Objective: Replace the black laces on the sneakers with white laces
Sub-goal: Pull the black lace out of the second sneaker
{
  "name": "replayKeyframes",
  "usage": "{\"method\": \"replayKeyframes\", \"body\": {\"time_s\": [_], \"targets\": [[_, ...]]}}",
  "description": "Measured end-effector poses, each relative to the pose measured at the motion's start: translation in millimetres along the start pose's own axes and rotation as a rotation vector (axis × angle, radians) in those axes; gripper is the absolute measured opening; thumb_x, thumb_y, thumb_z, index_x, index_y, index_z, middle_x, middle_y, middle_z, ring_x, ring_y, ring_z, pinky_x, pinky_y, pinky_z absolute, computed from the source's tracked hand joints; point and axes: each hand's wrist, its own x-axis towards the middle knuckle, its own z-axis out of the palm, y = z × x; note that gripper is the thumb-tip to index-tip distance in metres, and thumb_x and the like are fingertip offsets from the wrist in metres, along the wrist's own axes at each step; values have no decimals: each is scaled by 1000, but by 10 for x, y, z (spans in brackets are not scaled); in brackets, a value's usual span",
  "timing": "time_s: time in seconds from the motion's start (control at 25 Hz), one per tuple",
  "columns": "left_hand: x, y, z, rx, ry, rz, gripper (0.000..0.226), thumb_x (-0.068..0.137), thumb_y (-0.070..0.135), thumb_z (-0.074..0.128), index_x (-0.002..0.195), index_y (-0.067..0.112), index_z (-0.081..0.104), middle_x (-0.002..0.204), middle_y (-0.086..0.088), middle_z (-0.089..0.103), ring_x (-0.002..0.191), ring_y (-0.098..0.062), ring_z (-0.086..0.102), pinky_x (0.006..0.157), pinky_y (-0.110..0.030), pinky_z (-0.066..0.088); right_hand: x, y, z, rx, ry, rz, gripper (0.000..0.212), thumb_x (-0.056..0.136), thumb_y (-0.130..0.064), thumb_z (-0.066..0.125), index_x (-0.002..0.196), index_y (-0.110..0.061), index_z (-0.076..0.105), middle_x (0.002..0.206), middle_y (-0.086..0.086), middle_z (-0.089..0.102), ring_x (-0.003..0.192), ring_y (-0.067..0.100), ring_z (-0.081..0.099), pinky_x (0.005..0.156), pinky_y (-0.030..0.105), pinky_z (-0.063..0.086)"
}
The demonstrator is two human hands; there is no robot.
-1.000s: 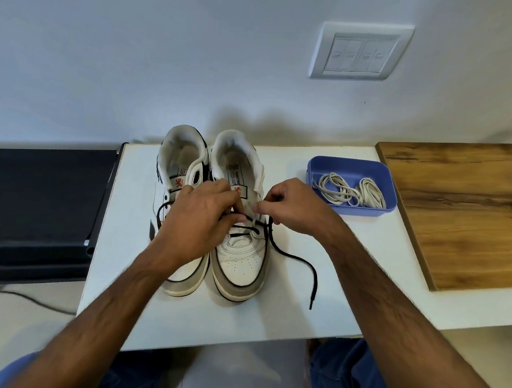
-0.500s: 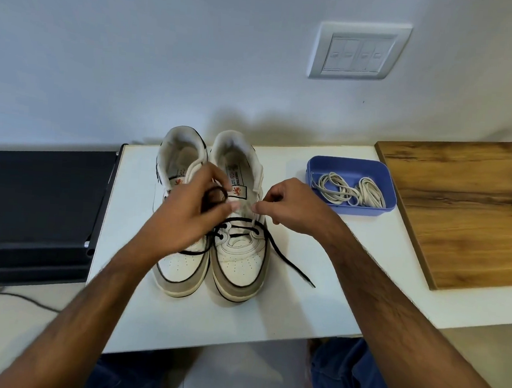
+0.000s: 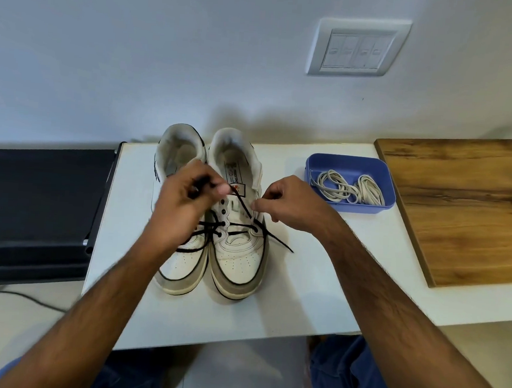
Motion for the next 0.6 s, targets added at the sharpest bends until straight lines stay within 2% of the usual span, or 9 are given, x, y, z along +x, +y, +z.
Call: {"method": "replayKeyframes", "body": {"time_s": [0.08, 0.16, 0.2, 0.28, 0.32, 0.36, 0.48, 0.52, 0.6], "targets": [[-8, 70, -68, -385, 119, 36, 14, 92, 7, 62, 86, 19, 64, 92, 2, 61, 89, -14, 56, 75, -23, 45, 2, 3, -3, 7, -5, -1, 26, 88, -39, 73, 74, -17, 71, 59, -7, 62, 52, 5, 53, 52, 22, 38], [-4, 101, -81, -706, 150, 52, 16, 100, 9, 50, 90, 20, 58, 105, -2, 63, 106, -28, 57, 81, -33, 49, 6, 14, 5, 6, -2, -1, 26, 88, -39, 73, 76, -16, 72, 59, -7, 62, 52, 5, 54, 53, 22, 38], [-11, 117, -66, -818, 132, 25, 16, 104, 11, 44, 93, 18, 53, 107, -5, 64, 104, -30, 62, 82, -38, 52, 8, 20, 9, 5, 2, 1, 26, 88, -38, 73, 78, -15, 73, 59, -6, 63, 53, 6, 54, 53, 22, 39], [-24, 189, -15, -828, 44, -49, 14, 106, 17, 38, 94, 18, 47, 91, -6, 66, 72, -29, 65, 65, -36, 55, 9, 22, 18, 4, 6, 7, 26, 88, -38, 73, 79, -13, 74, 59, -6, 63, 53, 6, 54, 53, 23, 38], [-32, 225, 8, -660, -16, -63, 9, 104, 19, 43, 96, 22, 45, 84, -3, 65, 60, -29, 60, 56, -32, 51, 7, 19, 15, 4, 7, 10, 26, 88, -38, 73, 79, -13, 74, 59, -5, 63, 52, 7, 54, 53, 23, 38], [-39, 227, 20, -363, -85, -26, 8, 101, 22, 50, 98, 27, 46, 82, 4, 65, 59, -28, 58, 52, -31, 47, 6, 14, 11, 4, 6, 11, 26, 87, -38, 73, 78, -13, 73, 59, -5, 63, 52, 7, 54, 52, 23, 38], [-88, 80, 55, 680, -309, 281, 26, 95, 29, 66, 116, 32, 52, 107, 13, 64, 93, -12, 64, 67, -33, 53, 15, -1, 20, -3, 2, -2, 26, 87, -37, 72, 79, -13, 73, 61, -3, 63, 54, 9, 55, 53, 25, 40], [-93, 41, 59, 817, -322, 379, 30, 93, 28, 69, 120, 26, 55, 111, 9, 64, 99, -15, 64, 68, -33, 54, 20, -3, 25, -8, 3, -6, 26, 88, -36, 72, 82, -11, 74, 62, -2, 64, 56, 10, 56, 54, 25, 42], [-75, -27, 61, 881, -323, 506, 30, 87, 22, 77, 114, 16, 65, 103, -1, 64, 96, -25, 65, 63, -35, 54, 24, 2, 32, -13, 6, -10, 27, 88, -37, 72, 86, -10, 75, 64, -1, 65, 59, 11, 58, 57, 26, 43]]}}
